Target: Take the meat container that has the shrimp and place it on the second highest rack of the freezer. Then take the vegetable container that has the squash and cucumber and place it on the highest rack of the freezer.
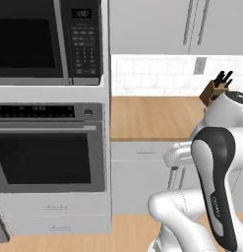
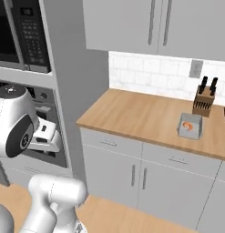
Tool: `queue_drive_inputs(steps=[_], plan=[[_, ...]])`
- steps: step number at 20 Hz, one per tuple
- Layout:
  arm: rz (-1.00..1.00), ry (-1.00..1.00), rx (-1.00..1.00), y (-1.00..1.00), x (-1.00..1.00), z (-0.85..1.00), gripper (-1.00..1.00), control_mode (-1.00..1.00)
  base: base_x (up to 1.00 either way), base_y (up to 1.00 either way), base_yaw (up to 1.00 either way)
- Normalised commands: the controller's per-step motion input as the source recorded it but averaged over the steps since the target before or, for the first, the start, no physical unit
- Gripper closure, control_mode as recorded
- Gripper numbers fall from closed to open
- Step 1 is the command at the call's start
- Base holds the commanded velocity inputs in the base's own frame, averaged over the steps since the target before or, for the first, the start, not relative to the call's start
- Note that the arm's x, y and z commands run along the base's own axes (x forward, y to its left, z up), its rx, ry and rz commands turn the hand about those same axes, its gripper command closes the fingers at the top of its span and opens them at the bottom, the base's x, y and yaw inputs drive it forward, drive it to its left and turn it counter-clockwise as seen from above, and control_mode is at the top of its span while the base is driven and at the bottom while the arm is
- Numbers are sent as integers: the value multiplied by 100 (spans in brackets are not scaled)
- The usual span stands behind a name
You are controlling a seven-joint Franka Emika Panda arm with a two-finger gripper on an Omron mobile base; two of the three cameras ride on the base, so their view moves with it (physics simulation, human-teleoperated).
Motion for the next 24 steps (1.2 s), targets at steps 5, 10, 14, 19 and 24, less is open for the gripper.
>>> queue_drive_inputs(steps=[5, 10, 14, 19, 24], plan=[[0, 0, 0, 0, 0, 0, -100, 100, 22, -90, 11], [0, 0, 0, 0, 0, 0, -100, 100, 48, -81, 2], [0, 0, 0, 0, 0, 0, -100, 100, 13, -50, 0], [-1, -1, 4, -28, 0, 0, -100, -100, -5, -25, 0], [-5, 0, 17, -100, 11, 0, -100, -100, 0, 0, 0]])
